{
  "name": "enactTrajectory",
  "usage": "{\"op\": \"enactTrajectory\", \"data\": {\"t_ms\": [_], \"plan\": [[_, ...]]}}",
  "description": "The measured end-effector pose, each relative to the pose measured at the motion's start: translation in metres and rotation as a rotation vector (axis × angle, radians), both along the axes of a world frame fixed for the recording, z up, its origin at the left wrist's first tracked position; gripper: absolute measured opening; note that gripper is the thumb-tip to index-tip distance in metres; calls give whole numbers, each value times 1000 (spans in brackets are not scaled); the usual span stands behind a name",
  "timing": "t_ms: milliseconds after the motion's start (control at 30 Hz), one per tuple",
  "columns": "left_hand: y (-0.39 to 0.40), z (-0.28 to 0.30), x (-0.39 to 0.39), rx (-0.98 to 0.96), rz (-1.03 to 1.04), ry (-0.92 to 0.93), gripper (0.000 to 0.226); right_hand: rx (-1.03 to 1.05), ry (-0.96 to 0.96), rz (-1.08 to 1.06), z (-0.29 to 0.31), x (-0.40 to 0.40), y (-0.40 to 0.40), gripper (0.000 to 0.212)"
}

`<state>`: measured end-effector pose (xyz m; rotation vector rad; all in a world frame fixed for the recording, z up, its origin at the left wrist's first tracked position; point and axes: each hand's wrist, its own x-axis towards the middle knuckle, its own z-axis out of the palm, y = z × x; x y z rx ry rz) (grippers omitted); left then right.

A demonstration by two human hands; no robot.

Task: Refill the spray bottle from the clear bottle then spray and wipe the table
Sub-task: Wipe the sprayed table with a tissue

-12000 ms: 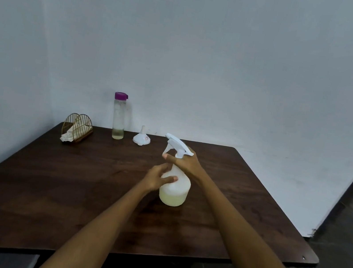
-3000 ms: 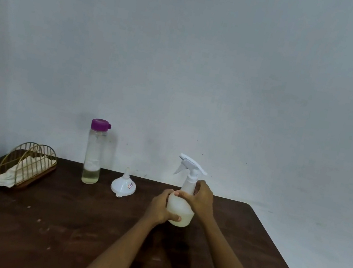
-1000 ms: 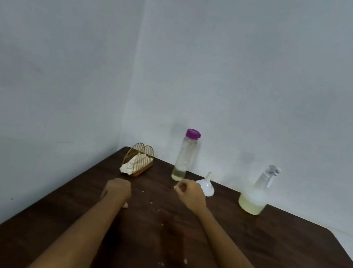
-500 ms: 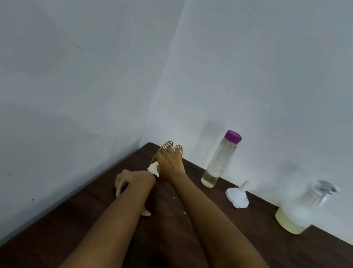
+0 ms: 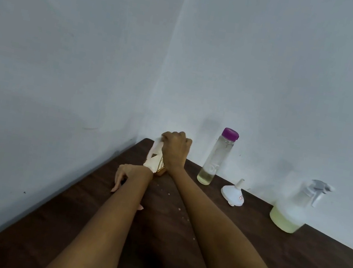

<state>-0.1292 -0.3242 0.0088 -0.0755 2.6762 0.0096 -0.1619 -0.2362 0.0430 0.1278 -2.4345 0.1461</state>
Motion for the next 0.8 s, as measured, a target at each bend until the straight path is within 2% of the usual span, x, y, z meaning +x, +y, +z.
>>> {"op": "enactTrajectory", "data": {"t_ms": [33,100,133,200,267,333,467,567,633,700,800], "plan": [[-2,0,3,72,18,57,50,-216,52,-2,9,11,0,24],[-4,3,14,160,140,98,69,-653,88,55,24,35,1,19],[-3,2,18,133,111,131,77,-819,65,101,29,47,4,17],[-4,3,34,143,61,190,80,-1059,-48,155,38,76,17,17],[-9,3,57,247,72,239,75,-1186,-216,134,40,105,32,23],[-9,7,87,412,70,215,70,-1201,-355,110,37,135,52,21],[3,19,137,1090,105,171,53,-1130,-513,132,33,196,87,21],[24,26,180,1427,133,-17,51,-1010,-584,157,33,236,108,24],[37,26,204,1561,108,-145,47,-945,-598,170,34,260,117,20],[48,25,224,1600,22,-183,32,-903,-611,178,33,282,123,21],[59,29,246,1619,-4,-149,22,-1044,-612,204,30,310,131,17]]}}
